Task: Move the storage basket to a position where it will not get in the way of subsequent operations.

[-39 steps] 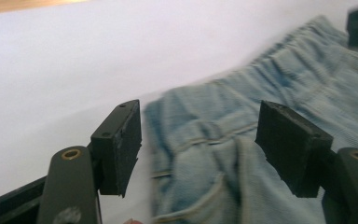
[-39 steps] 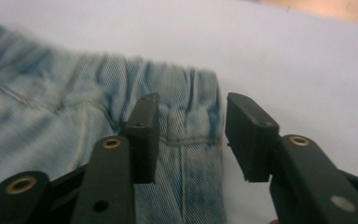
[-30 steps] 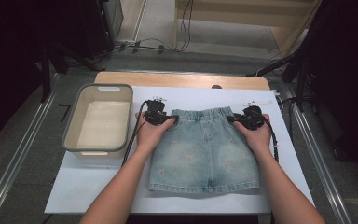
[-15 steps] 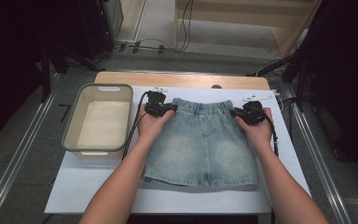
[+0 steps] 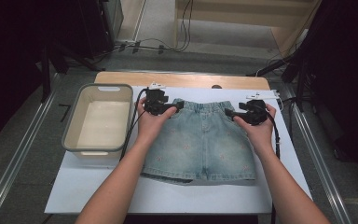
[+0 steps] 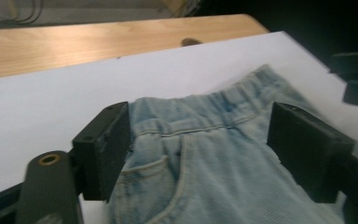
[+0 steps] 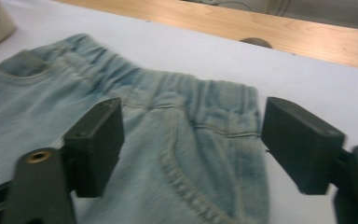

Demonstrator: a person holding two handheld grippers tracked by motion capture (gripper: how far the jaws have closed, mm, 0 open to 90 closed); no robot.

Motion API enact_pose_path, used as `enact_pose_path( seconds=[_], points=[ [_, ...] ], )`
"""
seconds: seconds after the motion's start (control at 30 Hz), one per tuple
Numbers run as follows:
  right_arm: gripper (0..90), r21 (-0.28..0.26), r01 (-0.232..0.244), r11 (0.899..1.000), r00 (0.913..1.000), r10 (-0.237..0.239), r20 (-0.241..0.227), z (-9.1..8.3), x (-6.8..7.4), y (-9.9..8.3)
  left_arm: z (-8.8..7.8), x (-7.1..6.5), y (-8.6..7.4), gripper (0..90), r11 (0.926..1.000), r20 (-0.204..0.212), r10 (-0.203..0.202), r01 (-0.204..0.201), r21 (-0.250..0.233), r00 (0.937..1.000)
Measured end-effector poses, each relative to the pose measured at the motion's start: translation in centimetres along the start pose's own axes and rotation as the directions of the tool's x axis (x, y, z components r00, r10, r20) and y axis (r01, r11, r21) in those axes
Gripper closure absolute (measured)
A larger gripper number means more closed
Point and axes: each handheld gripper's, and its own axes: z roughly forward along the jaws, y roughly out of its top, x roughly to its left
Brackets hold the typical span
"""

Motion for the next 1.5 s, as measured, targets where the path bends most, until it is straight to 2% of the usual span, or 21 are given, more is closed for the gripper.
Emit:
enact_pose_path(
  seconds=[0.1,0.2,0.3,0.43,0.57,0.7,0.83,0.93,1.07,1.2,1.27,1.43,1.5],
  points=[
    [11.8,-0.007,0.047,0.999,0.9981,-0.047,-0.041,-1.1,1.4,-0.2,-1.1,-1.0,-0.3,8.5,0.9998,0.037,0.020,-0.020,-0.008,0.9991],
    [8.4,-0.017,0.085,0.996,0.9933,-0.086,-0.077,-2.2,2.9,-0.8,-2.0,-2.0,-1.0,5.7,0.9996,0.077,0.029,-0.028,-0.010,0.9966],
    [3.5,-0.031,0.099,0.995,0.9893,-0.102,-0.104,-3.3,4.1,-1.4,-2.9,-2.8,-1.7,2.2,0.9989,0.120,0.044,-0.042,-0.018,0.9918],
    [0.5,-0.048,0.124,0.991,0.9825,-0.129,-0.134,-4.8,5.5,-2.4,-4.2,-4.1,-2.7,0.0,0.9976,0.181,0.062,-0.055,-0.042,0.9816],
    [0.0,-0.065,0.148,0.987,0.9752,-0.156,-0.157,-6.0,6.8,-3.5,-5.1,-5.2,-3.8,0.0,0.9979,0.261,0.060,-0.052,-0.038,0.9634],
    [0.0,-0.071,0.164,0.984,0.9706,-0.174,-0.167,-6.8,8.0,-4.7,-5.7,-6.3,-5.1,0.0,0.9971,0.283,0.076,-0.071,-0.028,0.9562],
    [0.0,-0.080,0.177,0.981,0.9670,-0.188,-0.172,-7.6,8.9,-6.2,-6.4,-7.1,-6.7,0.0,0.9955,0.285,0.094,-0.091,-0.026,0.9539],
    [0.0,-0.086,0.168,0.982,0.9669,-0.182,-0.180,-8.2,9.2,-7.6,-7.1,-7.4,-8.1,0.0,0.9940,0.285,0.110,-0.106,-0.027,0.9523],
    [0.0,-0.079,0.186,0.979,0.9650,-0.197,-0.173,-8.9,9.5,-9.1,-7.7,-7.1,-10.2,0.0,0.9951,0.290,0.098,-0.097,-0.018,0.9521],
    [3.1,-0.072,0.206,0.976,0.9595,-0.216,-0.181,-9.6,9.9,-10.0,-8.2,-6.8,-12.3,0.0,0.9969,0.288,0.077,-0.079,-0.004,0.9544],
    [4.5,-0.056,0.199,0.978,0.9594,-0.206,-0.193,-9.7,10.0,-10.6,-8.3,-6.7,-13.0,0.0,0.9965,0.278,0.080,-0.084,0.004,0.9572],
    [11.1,-0.026,0.207,0.978,0.9508,-0.208,-0.230,-9.7,10.4,-12.0,-8.4,-6.9,-14.2,0.0,0.9944,0.274,0.091,-0.102,0.026,0.9575],
    [11.6,-0.010,0.224,0.974,0.9434,-0.220,-0.248,-9.6,10.7,-12.6,-8.1,-6.9,-14.5,0.0,0.9924,0.264,0.102,-0.116,0.040,0.9591]
  ],
)
